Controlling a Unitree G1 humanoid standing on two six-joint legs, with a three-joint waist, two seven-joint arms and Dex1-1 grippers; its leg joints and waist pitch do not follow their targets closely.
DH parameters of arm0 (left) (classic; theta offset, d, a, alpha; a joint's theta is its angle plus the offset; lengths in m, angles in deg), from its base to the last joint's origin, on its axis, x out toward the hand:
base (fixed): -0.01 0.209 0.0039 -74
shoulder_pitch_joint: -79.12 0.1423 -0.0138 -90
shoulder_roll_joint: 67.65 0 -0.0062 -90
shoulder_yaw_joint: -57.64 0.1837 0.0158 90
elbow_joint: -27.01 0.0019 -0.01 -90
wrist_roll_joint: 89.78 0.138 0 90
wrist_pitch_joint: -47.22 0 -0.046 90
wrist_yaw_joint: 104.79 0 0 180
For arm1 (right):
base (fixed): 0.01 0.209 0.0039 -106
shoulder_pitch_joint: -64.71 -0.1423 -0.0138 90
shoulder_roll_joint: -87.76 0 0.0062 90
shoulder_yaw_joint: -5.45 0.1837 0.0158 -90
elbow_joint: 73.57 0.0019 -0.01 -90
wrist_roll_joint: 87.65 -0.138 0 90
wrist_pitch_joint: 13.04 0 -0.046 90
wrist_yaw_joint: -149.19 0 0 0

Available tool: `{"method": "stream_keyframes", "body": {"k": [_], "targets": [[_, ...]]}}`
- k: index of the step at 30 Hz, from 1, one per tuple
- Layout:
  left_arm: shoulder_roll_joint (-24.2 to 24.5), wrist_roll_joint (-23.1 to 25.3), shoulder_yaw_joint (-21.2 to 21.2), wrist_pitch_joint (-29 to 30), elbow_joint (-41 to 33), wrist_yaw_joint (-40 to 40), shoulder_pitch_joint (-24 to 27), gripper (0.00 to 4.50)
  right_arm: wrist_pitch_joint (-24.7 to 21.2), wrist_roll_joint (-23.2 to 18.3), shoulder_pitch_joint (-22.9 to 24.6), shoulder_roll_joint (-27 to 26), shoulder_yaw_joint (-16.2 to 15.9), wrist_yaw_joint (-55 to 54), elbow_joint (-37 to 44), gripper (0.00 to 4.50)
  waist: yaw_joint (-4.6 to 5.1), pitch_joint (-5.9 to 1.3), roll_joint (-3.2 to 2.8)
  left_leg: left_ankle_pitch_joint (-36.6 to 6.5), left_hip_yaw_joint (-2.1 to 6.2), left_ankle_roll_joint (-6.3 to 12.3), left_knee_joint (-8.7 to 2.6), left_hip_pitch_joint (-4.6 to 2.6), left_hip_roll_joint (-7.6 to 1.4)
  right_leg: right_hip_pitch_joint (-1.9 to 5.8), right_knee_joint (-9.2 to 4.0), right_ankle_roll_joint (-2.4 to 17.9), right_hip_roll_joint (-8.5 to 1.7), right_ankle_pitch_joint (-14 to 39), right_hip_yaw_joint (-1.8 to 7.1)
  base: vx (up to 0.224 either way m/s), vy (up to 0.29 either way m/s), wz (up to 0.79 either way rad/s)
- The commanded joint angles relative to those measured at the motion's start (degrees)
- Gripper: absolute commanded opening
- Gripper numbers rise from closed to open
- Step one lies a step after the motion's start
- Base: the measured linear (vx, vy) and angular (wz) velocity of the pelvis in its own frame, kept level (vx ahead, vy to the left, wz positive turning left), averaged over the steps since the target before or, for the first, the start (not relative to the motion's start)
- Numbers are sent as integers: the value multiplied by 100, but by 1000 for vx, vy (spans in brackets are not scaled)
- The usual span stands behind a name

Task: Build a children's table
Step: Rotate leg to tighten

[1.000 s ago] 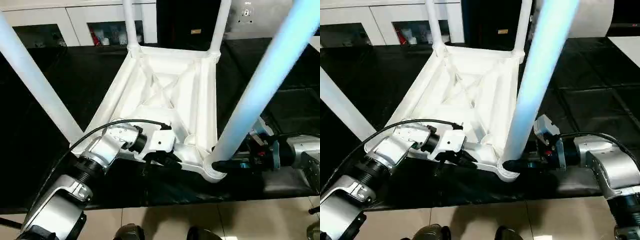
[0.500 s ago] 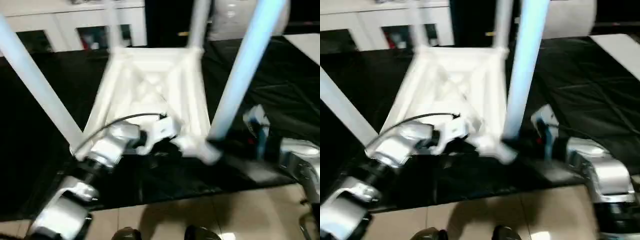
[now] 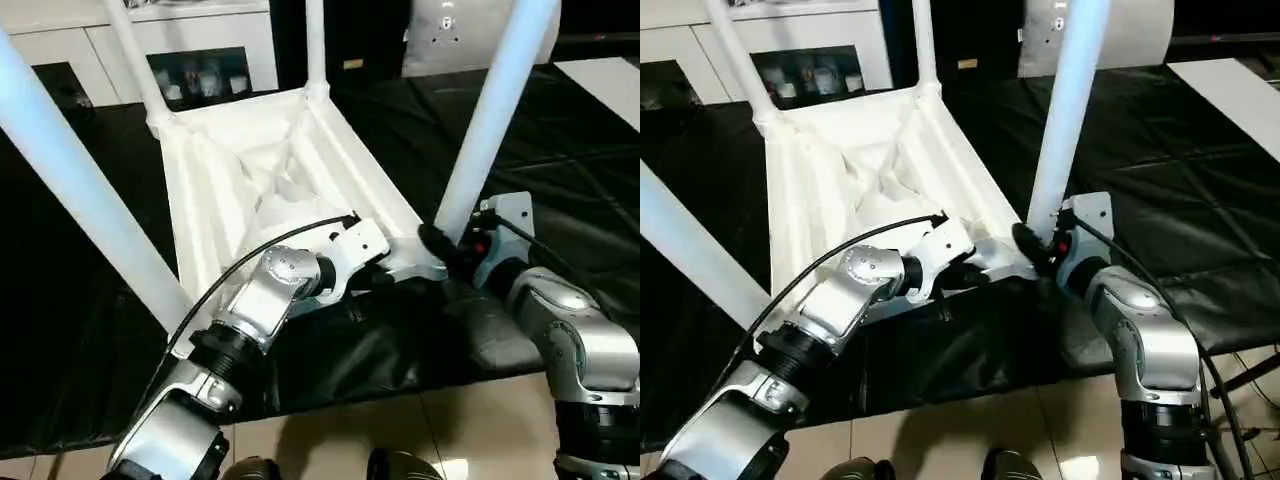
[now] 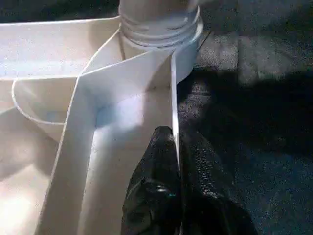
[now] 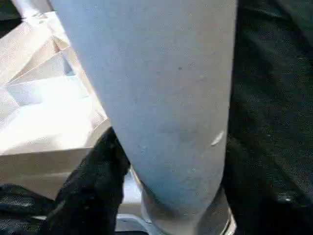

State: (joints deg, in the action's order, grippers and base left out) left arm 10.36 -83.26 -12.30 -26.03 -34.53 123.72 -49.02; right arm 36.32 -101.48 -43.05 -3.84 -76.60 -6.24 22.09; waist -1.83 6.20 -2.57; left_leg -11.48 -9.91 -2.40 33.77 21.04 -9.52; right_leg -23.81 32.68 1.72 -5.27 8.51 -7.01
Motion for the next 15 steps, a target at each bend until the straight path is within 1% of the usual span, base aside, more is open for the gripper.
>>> {"method": "stream_keyframes", "body": {"k": [1, 3, 4, 5, 6, 7, 8, 9, 10, 11, 12, 13, 14, 15], "targets": [[-9, -170, 127, -364, -215, 349, 83, 0, -52, -282, 99, 51, -245, 398, 69, 339, -31, -377, 136, -683, 132, 718, -372, 31, -263, 373, -501, 624, -392, 2220, 316, 0, 0, 0], [95, -187, 147, -451, -207, 511, 87, 0, -19, -354, 121, 228, -235, 595, 64, 360, -43, -380, 122, -569, 133, 796, -367, 37, -271, 383, -482, 695, -387, 2011, 319, 0, 0, 0], [193, -189, 168, -579, -191, 650, 85, 0, 63, -344, 154, 437, -275, 821, 51, 360, -46, -391, 126, -531, 134, 820, -360, 42, -272, 393, -469, 711, -387, 1925, 319, 0, 0, 0], [259, -187, 183, -667, -182, 740, 83, 0, 123, -330, 177, 578, -304, 976, 42, 372, -55, -391, 123, -496, 131, 839, -358, 36, -281, 390, -461, 739, -387, 1849, 326, 0, 0, 0], [339, -222, 190, -777, -172, 903, 83, 0, 229, -297, 199, 770, -343, 1191, 5, 384, -59, -384, 106, -487, 121, 892, -357, 34, -290, 378, -442, 848, -387, 1726, 331, 0, 0, 0], [481, -261, 226, -940, -162, 1158, 83, 0, 339, -298, 209, 1004, -326, 1483, -56, 384, -73, -398, 121, -502, 121, 904, -351, 20, -299, 392, -440, 859, -394, 1720, 335, 0, 0, 0], [680, -311, 278, -1033, -145, 1511, 73, 0, 475, -331, 207, 1326, -295, 1925, -137, 405, -97, -403, 111, -481, 120, 918, -343, 11, -300, 384, -420, 894, -401, 1650, 342, 0, 0, 0], [748, -304, 301, -1078, -100, 1602, 50, 0, 537, -360, 206, 1440, -298, 2119, -162, 405, -119, -403, 92, -489, 118, 951, -343, 10, -315, 383, -414, 964, -402, 1601, 347, 0, 0, 0], [777, -295, 311, -1099, -67, 1637, 34, 0, 573, -376, 205, 1497, -308, 2225, -174, 408, -123, -395, 96, -522, 106, 959, -338, 11, -317, 382, -406, 999, -395, 1586, 349, 0, 0, 0], [850, -292, 329, -1248, 2, 1762, 4, 0, 635, -384, 208, 1667, -356, 2478, -199, 415, -142, -390, 88, -545, 112, 955, -342, 13, -325, 375, -406, 1015, -405, 1601, 348, 0, 0, 0], [901, -290, 336, -1368, 56, 1861, -17, 0, 681, -402, 209, 1800, -396, 2660, -221, 440, -177, -397, 93, -567, 116, 935, -343, -11, -335, 372, -409, 1028, -403, 1626, 345, 0, 0, 0], [959, -305, 341, -1431, 105, 2005, -51, 0, 769, -431, 227, 2003, -498, 3017, -229, 440, -180, -411, 89, -552, 114, 924, -345, -19, -351, 379, -397, 1053, -404, 1581, 354, 0, 0, 0], [1032, -322, 353, -1533, 169, 2194, -101, 0, 887, -452, 244, 2271, -652, 3479, -241, 447, -207, -413, 98, -564, 112, 946, -334, -18, -348, 385, -392, 1077, -398, 1547, 345, 0, 0, 0], [1089, -341, 374, -1609, 198, 2345, -129, 0, 949, -469, 227, 2424, -749, 3723, -273, 447, -223, -406, 98, -557, 116, 942, -336, -15, -362, 393, -381, 1082, -407, 1525, 355, 0, 0, 0]]}}
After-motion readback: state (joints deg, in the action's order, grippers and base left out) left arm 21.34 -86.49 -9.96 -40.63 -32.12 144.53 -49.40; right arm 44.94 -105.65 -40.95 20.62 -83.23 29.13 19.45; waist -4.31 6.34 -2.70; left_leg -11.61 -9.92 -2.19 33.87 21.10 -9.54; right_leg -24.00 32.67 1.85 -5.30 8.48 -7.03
